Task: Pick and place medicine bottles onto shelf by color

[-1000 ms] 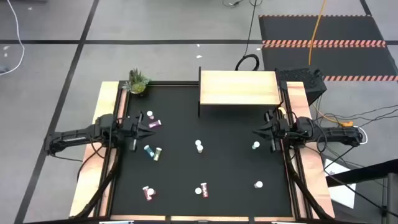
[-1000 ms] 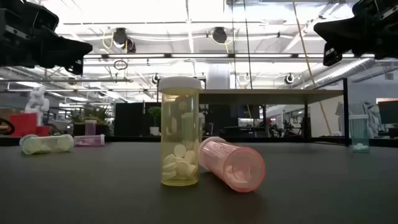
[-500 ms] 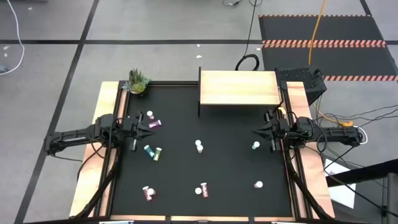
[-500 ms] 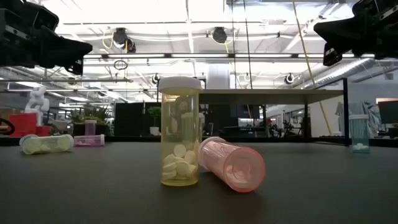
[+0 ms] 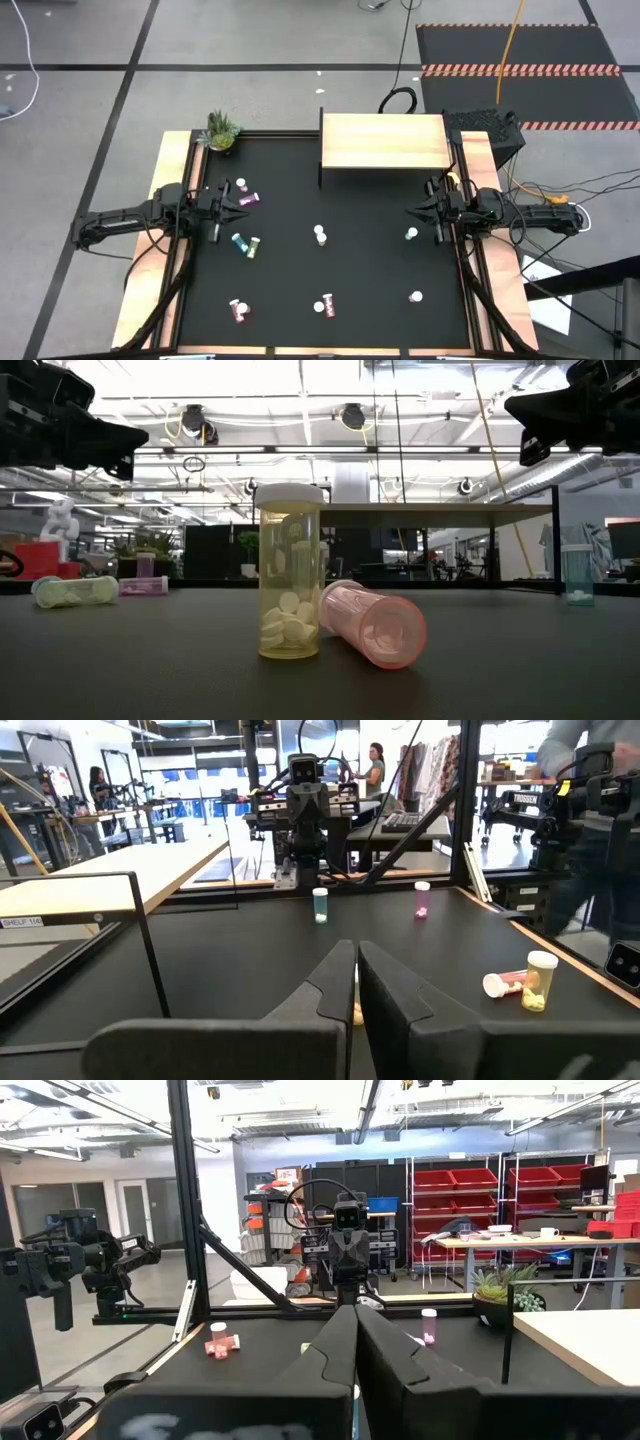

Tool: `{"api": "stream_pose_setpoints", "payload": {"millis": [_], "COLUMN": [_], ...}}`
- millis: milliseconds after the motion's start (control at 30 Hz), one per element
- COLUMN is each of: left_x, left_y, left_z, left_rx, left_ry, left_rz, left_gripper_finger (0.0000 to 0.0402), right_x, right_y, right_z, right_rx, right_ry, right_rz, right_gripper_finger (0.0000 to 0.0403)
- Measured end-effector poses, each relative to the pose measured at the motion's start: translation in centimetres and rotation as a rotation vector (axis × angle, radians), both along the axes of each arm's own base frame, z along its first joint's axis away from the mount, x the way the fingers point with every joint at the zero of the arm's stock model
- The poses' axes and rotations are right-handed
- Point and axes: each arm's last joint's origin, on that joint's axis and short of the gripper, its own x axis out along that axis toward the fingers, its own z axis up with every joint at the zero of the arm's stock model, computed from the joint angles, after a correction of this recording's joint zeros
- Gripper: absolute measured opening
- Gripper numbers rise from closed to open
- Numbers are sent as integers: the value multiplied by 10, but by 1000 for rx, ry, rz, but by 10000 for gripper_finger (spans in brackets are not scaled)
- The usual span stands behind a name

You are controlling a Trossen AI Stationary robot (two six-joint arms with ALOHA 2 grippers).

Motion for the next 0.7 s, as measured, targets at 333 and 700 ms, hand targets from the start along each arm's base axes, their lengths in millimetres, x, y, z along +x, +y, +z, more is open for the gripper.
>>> {"api": "stream_pose_setpoints", "payload": {"millis": [333,700], "left_x": [0,0], "left_y": [0,0], "left_z": [0,0], "left_rx": [0,0], "left_ry": [0,0], "left_rz": [0,-1], "left_gripper_finger": [21,21], "right_x": [0,0], "right_y": [0,0], "right_z": [0,2], "right_rx": [0,25], "right_ry": [0,-17], "right_rz": [0,5], "right_gripper_finger": [0,0]}}
